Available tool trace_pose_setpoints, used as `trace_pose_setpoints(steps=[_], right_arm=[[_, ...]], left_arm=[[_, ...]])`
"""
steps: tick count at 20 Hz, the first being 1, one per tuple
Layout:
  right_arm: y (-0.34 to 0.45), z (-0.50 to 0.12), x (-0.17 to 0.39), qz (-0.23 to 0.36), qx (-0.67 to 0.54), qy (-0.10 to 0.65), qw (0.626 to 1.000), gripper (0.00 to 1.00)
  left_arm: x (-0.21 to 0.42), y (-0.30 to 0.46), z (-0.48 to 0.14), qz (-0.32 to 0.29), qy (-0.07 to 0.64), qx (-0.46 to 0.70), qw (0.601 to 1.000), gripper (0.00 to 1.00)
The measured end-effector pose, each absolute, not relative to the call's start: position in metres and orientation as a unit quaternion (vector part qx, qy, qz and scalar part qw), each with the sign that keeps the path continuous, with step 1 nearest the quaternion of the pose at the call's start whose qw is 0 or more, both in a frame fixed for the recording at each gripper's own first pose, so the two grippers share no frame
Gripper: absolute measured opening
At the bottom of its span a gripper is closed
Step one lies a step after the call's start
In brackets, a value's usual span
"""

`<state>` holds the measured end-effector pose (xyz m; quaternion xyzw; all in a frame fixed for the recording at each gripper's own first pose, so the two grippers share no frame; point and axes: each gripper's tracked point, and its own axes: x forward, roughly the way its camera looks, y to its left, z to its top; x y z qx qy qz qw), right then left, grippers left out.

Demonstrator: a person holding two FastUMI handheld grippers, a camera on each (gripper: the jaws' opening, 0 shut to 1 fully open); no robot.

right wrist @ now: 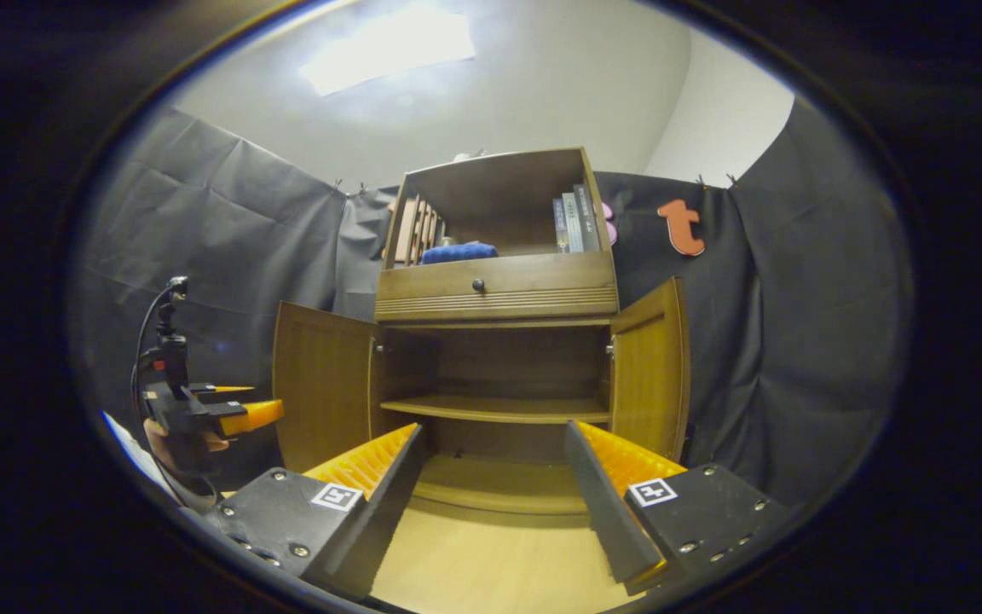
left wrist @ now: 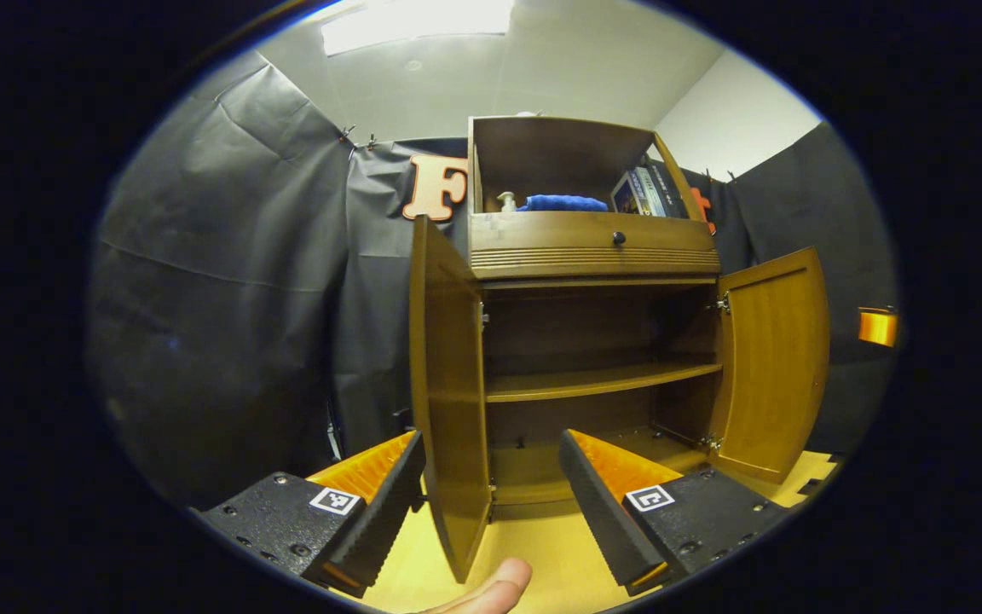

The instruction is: Open the right door of the double-door shoe cabinet with the right hand, and open the left door with the left hand.

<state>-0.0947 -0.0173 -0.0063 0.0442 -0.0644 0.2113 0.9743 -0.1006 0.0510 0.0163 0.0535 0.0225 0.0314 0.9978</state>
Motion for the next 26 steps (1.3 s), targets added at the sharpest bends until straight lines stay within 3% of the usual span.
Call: trace_pose_setpoints(steps=[2,3,9,10,12,14,15,26], right_arm=[[-0.023,-0.005,-0.094,0.21,0.042,-0.065,0.975,0.94],[-0.026,-0.004,-0.094,0.209,0.041,-0.065,0.975,0.98],[-0.04,-0.004,-0.084,0.2,0.033,-0.055,0.978,0.94],[-0.04,-0.005,-0.081,0.199,0.035,-0.054,0.978,1.0],[-0.038,-0.008,-0.072,0.199,0.04,-0.05,0.978,0.95],[-0.031,-0.013,-0.064,0.205,0.042,-0.042,0.977,0.98],[-0.028,-0.015,-0.06,0.208,0.042,-0.04,0.976,0.94],[0.01,-0.032,-0.002,0.21,0.029,-0.028,0.977,0.98]], left_arm=[[-0.096,0.029,0.012,0.02,0.024,0.056,0.998,0.98],[-0.092,0.019,0.012,0.015,0.024,0.056,0.998,0.99],[-0.065,-0.033,0.009,-0.004,0.023,0.046,0.999,0.99],[-0.06,-0.04,0.009,-0.005,0.021,0.042,0.999,0.99],[-0.049,-0.054,0.009,-0.006,0.016,0.041,0.999,0.98],[-0.037,-0.066,0.005,-0.013,0.019,0.049,0.999,0.99],[-0.031,-0.069,0.001,-0.015,0.022,0.053,0.998,0.99],[0.014,-0.088,-0.025,-0.027,0.036,0.048,0.998,0.99]])
